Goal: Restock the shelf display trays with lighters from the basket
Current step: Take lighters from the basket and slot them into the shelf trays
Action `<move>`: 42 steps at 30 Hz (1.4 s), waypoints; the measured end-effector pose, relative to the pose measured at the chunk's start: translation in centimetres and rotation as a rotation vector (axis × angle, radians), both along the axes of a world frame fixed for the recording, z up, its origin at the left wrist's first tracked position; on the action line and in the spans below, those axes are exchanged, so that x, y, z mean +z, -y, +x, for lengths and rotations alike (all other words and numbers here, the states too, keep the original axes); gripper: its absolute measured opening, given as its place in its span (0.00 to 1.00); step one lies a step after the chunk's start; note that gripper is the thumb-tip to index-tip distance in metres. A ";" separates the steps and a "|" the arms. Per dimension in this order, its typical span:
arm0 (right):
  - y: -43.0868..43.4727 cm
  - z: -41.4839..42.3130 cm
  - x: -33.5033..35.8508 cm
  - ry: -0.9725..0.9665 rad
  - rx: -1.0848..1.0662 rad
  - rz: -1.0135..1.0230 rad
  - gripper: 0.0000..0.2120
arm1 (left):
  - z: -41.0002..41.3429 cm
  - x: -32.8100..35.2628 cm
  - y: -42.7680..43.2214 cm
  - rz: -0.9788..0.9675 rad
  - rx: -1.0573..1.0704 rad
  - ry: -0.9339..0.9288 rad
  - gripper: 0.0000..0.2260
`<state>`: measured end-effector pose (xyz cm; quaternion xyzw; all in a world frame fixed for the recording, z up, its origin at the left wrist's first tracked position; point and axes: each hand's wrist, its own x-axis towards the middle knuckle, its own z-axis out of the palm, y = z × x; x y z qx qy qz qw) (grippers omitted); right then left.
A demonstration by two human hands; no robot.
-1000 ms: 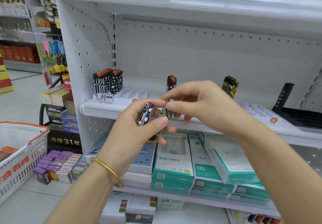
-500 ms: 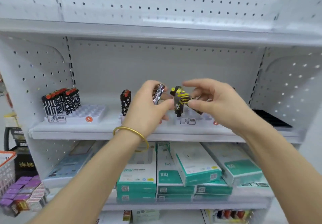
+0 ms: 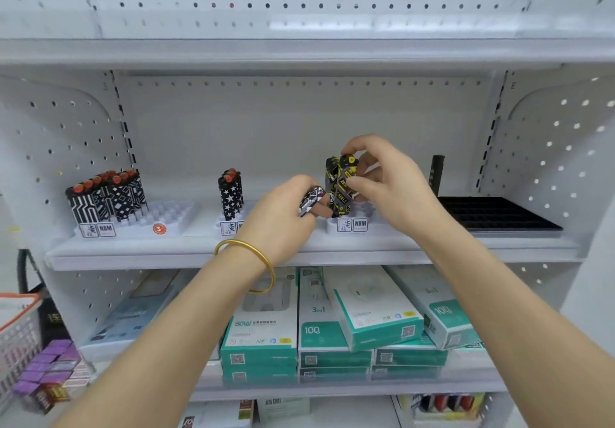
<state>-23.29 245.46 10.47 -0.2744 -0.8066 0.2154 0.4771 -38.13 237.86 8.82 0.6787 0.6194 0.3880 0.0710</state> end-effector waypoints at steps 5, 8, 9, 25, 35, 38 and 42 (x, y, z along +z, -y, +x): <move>-0.2 -0.5 0.0 0.032 0.000 0.045 0.17 | -0.2 0.0 -0.1 0.014 0.021 -0.022 0.13; -0.5 0.2 0.6 -0.039 -0.006 -0.006 0.15 | -0.2 0.1 -0.1 0.004 0.017 -0.026 0.13; -0.8 0.7 0.8 -0.072 -0.024 -0.025 0.14 | -0.1 0.3 -0.1 -0.001 0.016 -0.036 0.13; -0.8 0.8 0.4 -0.015 0.109 -0.092 0.15 | 0.2 0.6 -1.6 0.002 0.090 -0.017 0.12; -0.6 -0.1 0.6 0.133 -0.002 0.089 0.16 | 0.0 0.5 -1.7 -0.014 0.075 0.036 0.11; -0.6 -0.2 0.7 0.155 -0.038 0.089 0.16 | 0.0 0.5 -1.7 -0.022 0.077 0.038 0.12; -0.4 -0.2 0.9 0.184 -0.055 0.103 0.16 | 0.0 0.5 -1.7 -0.029 0.069 0.072 0.13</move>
